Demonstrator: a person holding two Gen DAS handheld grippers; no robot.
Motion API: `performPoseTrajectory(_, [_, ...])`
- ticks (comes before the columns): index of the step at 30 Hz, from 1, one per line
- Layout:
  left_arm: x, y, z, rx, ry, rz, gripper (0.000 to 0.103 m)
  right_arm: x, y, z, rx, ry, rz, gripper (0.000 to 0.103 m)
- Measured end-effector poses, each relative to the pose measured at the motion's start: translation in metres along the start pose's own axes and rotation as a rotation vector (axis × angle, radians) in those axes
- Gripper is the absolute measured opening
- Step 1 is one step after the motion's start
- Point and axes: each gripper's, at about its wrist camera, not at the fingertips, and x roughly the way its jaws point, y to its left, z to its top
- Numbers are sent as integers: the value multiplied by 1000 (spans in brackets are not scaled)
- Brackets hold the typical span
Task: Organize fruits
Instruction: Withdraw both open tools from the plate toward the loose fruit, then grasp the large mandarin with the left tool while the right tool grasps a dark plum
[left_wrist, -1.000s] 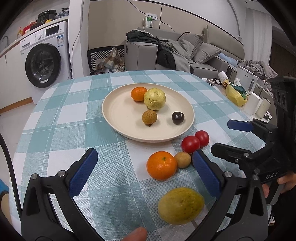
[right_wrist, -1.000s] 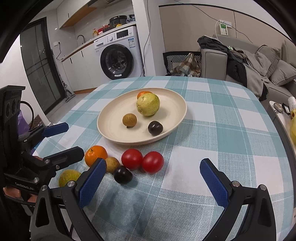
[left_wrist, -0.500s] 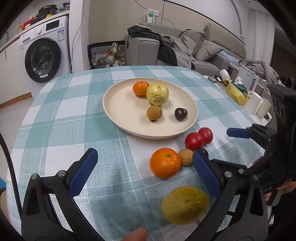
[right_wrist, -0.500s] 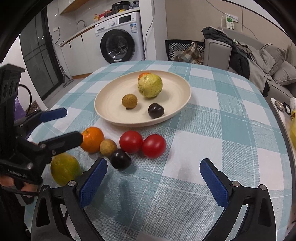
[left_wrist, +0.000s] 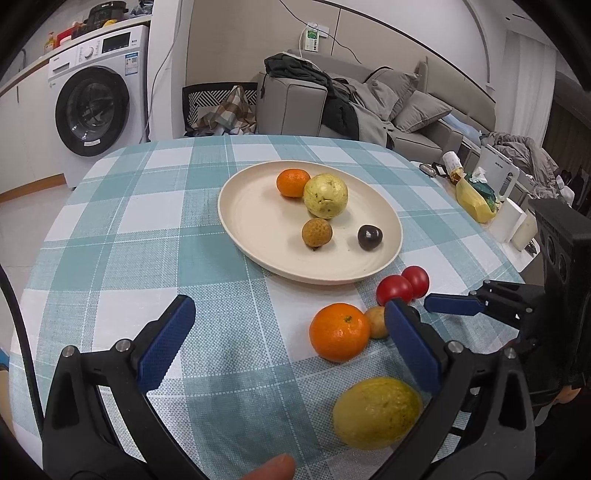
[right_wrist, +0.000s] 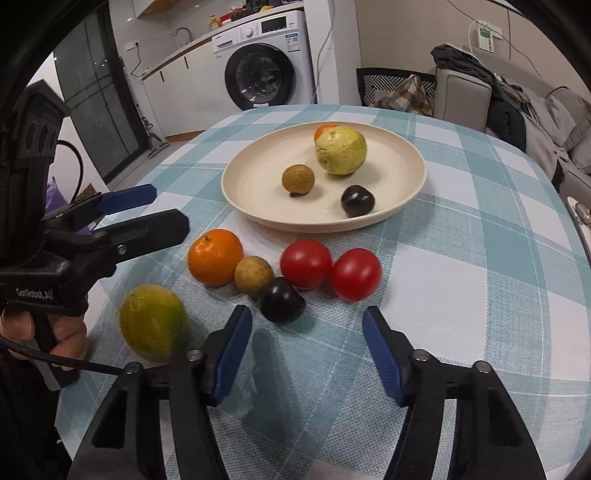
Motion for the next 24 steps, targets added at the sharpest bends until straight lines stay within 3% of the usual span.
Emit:
performPoseTrajectory(8, [2, -6, -1, 17, 10, -8, 102, 3, 8, 0, -28, -5, -6, 50])
performPoseTrajectory(18, [7, -7, -2, 22, 31, -29, 101, 4, 13, 2, -51, -6, -7, 43])
performPoseTrajectory(24, [11, -7, -4, 26, 54, -38, 91, 3, 15, 2, -55, -7, 4, 41])
